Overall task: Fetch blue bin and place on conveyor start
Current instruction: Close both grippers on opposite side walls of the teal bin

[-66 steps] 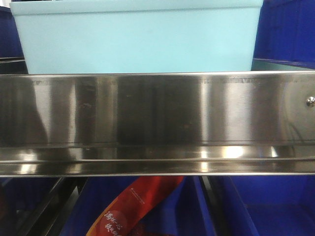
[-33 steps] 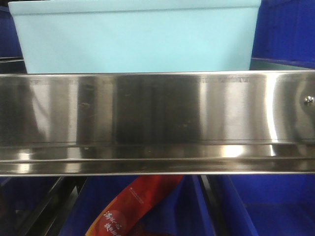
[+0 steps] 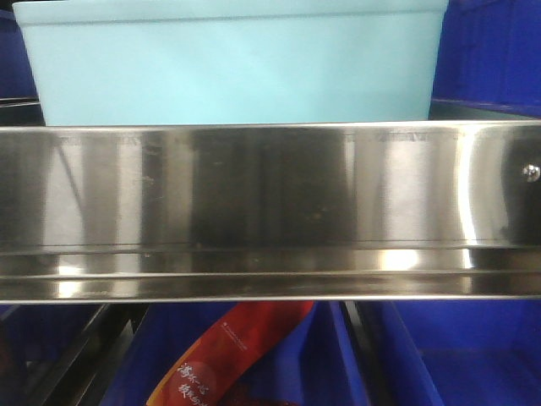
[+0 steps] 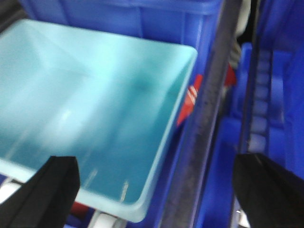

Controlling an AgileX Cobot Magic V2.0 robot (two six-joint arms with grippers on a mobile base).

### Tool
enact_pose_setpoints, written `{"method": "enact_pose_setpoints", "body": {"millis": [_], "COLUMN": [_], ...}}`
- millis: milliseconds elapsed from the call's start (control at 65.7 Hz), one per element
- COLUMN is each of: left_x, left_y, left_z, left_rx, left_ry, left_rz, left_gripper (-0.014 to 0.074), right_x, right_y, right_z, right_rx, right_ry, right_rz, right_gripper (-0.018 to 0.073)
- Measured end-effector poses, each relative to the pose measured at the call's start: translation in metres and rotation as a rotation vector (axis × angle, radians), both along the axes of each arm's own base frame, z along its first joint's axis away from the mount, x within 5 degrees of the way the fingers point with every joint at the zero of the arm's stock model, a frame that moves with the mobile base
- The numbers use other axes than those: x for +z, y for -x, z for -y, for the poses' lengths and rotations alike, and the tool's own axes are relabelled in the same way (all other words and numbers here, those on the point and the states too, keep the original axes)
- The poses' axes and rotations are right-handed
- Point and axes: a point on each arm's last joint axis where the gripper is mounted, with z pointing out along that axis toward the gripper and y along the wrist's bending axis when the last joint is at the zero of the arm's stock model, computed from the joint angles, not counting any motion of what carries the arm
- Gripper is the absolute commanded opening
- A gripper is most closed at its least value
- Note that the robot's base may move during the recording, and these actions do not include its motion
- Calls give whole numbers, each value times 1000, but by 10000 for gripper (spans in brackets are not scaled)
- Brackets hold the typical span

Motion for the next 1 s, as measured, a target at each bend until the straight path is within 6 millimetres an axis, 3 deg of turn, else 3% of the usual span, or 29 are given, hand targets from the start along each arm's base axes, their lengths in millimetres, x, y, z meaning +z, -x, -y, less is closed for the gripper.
{"method": "enact_pose_setpoints", "body": {"millis": [183, 320, 654, 715, 791, 928, 974, 1004], "left_x": [-12, -31, -78, -83, -85, -85, -85, -85], "left_y": [-48, -77, -110, -112, -114, -114, -115, -114], "left_z": [-5, -15, -11, -11, -10, -10, -10, -9], "left_rx": [87, 139, 154, 154, 154, 153, 153, 151], "left_ry": [-26, -37, -60, -63, -66, -61, -60, -47], "left_rz": [-120, -191, -319, -331, -337, -330, -326, -327], "left_gripper": [473, 473, 472, 452, 368, 95, -34, -90], "right_x": [-11, -31, -86, -91, -96, -97, -97, -97], "right_y": [-40, -65, -107, -111, -114, -115, -115, -115], "right_z": [-4, -9, -20, -20, -21, -21, -22, -22], "right_rx": [-48, -62, -62, -63, -65, -65, -65, -70], "right_ry": [52, 59, 89, 92, 93, 92, 87, 75], "right_rz": [-111, -177, -301, -314, -324, -320, -317, -321], "right_gripper": [549, 549, 518, 449, 301, -55, -146, -161]}}
